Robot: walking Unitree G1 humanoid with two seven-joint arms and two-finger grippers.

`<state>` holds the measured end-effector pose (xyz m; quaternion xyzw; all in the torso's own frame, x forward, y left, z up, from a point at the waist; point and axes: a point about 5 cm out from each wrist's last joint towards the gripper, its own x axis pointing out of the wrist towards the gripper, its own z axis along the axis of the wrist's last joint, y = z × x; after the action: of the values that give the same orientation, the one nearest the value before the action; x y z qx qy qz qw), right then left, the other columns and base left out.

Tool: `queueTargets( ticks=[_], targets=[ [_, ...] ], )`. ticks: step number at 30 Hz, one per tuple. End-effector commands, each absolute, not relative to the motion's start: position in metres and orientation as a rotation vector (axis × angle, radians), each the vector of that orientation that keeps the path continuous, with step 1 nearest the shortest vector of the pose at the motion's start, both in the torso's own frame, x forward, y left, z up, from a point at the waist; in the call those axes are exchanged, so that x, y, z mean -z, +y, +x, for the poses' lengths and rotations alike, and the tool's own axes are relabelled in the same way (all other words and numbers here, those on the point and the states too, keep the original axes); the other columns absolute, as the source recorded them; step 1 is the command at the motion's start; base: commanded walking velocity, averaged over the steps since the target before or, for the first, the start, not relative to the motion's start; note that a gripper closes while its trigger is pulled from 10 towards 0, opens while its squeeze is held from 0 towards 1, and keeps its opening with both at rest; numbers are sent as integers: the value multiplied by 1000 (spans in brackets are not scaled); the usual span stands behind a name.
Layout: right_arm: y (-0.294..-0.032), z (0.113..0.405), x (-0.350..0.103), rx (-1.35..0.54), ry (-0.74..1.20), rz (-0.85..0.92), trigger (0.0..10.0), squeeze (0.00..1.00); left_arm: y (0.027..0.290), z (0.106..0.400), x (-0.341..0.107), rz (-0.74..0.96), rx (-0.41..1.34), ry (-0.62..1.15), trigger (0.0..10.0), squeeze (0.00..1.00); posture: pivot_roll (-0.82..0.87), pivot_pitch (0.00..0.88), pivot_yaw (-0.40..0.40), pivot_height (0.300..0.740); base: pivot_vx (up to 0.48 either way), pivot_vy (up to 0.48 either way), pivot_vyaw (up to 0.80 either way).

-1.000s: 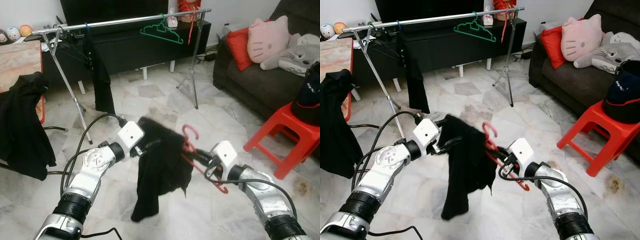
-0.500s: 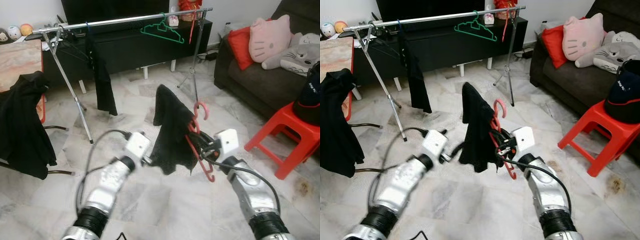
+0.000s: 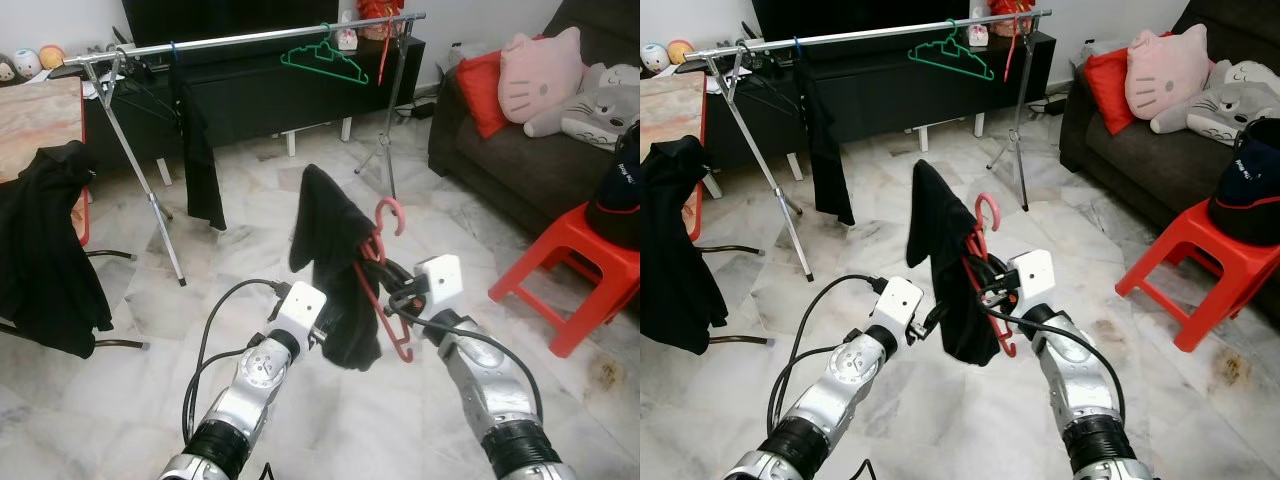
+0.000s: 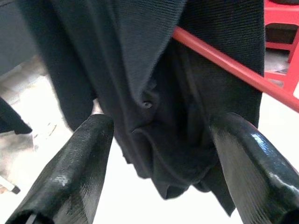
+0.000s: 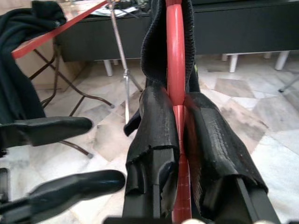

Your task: Hang hanger

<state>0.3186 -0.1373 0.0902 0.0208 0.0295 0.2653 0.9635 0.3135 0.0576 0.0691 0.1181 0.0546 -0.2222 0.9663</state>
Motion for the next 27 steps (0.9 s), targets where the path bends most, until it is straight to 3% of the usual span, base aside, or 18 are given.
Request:
queueTargets(
  ticks=[1, 12, 27],
  targets=[
    [-130, 321, -106, -570, -9, 48, 0, 0, 57, 316, -68, 257, 426, 132, 10000, 0, -107, 0, -23, 740, 0, 0, 0],
    [-114, 315, -103, -616, 0, 71, 0, 0, 74, 330, -76, 237, 214, 119, 10000, 0, -106, 0, -31, 740, 0, 0, 0],
    [-90, 306, -100, -685, 16, 106, 0, 0, 71, 333, -77, 218, 167, 125, 10000, 0, -105, 0, -37, 740, 0, 0, 0]
  ],
)
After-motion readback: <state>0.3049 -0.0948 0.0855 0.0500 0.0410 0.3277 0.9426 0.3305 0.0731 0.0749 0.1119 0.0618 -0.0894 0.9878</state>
